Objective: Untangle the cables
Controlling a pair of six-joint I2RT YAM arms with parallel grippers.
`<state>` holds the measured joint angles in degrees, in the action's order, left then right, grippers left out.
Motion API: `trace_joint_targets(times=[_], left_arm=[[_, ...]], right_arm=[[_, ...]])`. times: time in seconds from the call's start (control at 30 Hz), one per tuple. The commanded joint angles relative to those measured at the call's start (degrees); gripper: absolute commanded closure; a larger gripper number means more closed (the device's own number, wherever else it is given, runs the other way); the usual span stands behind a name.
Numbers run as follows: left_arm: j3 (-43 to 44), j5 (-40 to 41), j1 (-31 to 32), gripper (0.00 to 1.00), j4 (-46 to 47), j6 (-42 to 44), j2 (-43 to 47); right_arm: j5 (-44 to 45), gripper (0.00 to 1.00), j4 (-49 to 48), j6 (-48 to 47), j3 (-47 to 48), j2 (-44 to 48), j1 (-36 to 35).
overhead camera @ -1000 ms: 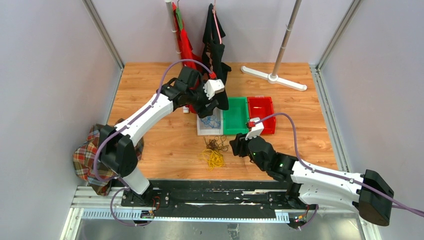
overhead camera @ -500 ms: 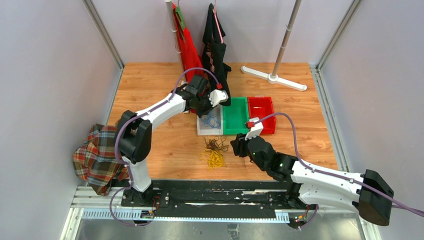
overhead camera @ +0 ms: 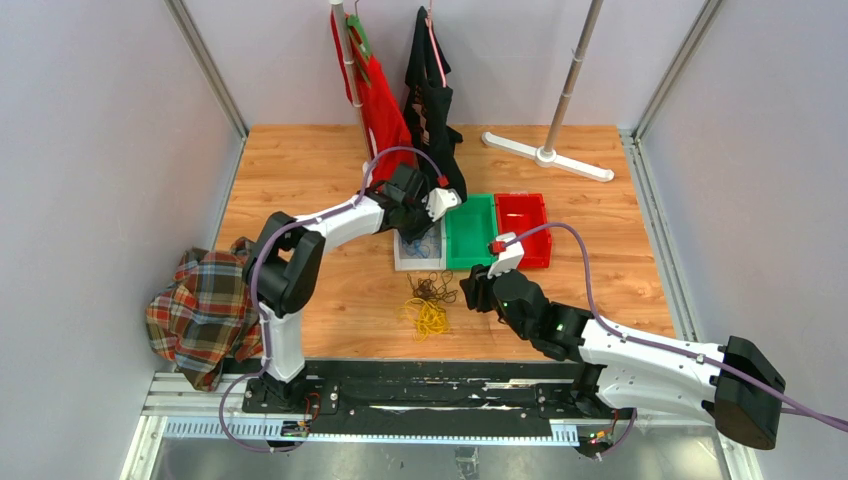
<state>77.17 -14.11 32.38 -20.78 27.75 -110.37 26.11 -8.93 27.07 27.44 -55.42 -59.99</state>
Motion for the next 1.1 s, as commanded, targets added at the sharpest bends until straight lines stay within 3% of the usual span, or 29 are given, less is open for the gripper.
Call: trace_joint_targets(times=[0.0,0.23,0.43,0.77,0.97,1.07], left_arm=[[0.75,4.43,0.31,0.70,1.38,0.49,0.24],[3.42,-1.31,0.31,0.26,-10.22,-0.77,7.84],[2.31,-4.31,0.31,0.02,-19.73,-0.99,16.74],[-12.81,-15.44,0.60,0.00,-21.75,-9.77,29.50],[-19.10,-16.12,1.15,0.23,-17.55,-10.10,26.44],[-20.09,-17.02,1.32,0.25,-15.43,-11.17,23.21]], right_arm=[[0.19,0.59,0.30,-1.06,2.23,-0.26,0.83],[0.01,0.59,0.77,-1.53,3.14,0.20,0.84],[-2.22,0.53,1.28,-0.50,2.05,1.04,0.84],[-5.08,0.47,6.23,0.33,2.03,1.63,0.84],[-9.67,0.48,10.31,0.48,2.67,0.73,0.75],[-10.73,0.49,12.19,0.90,2.98,0.23,0.75]])
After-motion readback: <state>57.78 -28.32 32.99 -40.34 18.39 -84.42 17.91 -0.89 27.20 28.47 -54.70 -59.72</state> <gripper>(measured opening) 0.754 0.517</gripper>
